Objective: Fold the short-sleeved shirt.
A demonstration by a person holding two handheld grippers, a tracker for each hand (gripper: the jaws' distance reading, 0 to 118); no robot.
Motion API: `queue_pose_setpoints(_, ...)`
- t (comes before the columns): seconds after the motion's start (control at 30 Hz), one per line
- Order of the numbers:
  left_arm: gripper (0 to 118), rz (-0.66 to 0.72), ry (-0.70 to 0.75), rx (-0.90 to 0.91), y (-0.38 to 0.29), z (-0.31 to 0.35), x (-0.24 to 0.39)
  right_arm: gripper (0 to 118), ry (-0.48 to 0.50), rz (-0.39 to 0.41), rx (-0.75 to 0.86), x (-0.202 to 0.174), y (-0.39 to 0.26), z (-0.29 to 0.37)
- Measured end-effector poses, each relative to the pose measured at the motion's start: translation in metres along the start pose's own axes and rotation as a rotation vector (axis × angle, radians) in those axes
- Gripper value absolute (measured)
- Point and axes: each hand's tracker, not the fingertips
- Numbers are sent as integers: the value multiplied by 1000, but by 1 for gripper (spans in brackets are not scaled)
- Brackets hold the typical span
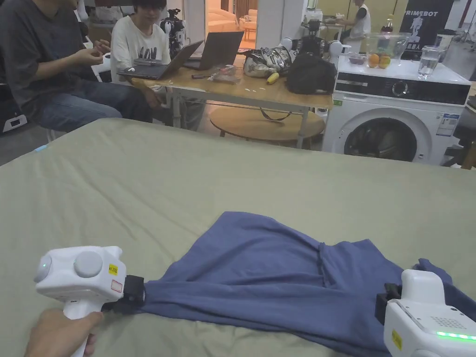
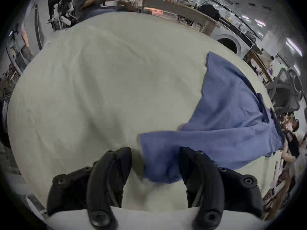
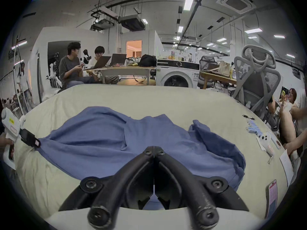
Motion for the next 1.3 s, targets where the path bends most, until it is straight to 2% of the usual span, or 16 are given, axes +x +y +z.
queue_pose_setpoints(0.07,47,15,34,78,-2,7,9,0,-1,1,-6,4,0,1)
queue_pose_setpoints(0.17,47,-56,59,56,1,4,15,0,-11,7,-14,11,1,-2)
queue_pose_setpoints(0.3,43,-25,29,74,6,2,9,0,-20,8,-24,15,3,-6)
queue_pose_setpoints(0.33,36,-20,28,77,6,1,9,0,-20,13,-25,15,3,-7)
queue_pose_setpoints(0.4,10,-32,37,75,6,1,12,0,-18,20,-31,14,3,-8)
queue_pose_setpoints(0.43,1,-55,45,80,5,1,14,0,-15,21,-33,14,3,-9)
queue_pose_setpoints(0.67,0,-95,12,120,1,1,18,0,2,10,-62,17,9,-21)
queue_pose_setpoints(0.83,0,-75,-32,182,-6,20,9,0,-35,-6,-99,43,38,-51)
queue_pose_setpoints(0.87,0,-73,-41,190,-7,23,8,7,-35,-6,-129,48,46,-62)
queue_pose_setpoints(0.9,0,-68,-46,198,-8,25,7,24,-21,-17,-155,54,57,-75)
queue_pose_setpoints(0.93,0,-65,-49,196,-7,26,8,51,6,-30,-189,60,67,-89)
queue_pose_setpoints(0.97,0,-60,-52,199,-8,27,7,61,15,-36,-227,65,75,-104)
queue_pose_setpoints(1.07,0,-57,-50,204,-8,30,12,61,56,-41,-348,73,95,-154)
queue_pose_setpoints(1.17,0,-49,-51,209,-9,32,14,61,55,-9,-402,70,101,-188)
queue_pose_setpoints(1.23,0,-42,-54,211,-7,31,16,61,94,10,-444,67,102,-210)
queue_pose_setpoints(1.3,0,-41,-56,211,-8,32,17,61,94,0,-473,66,99,-227)
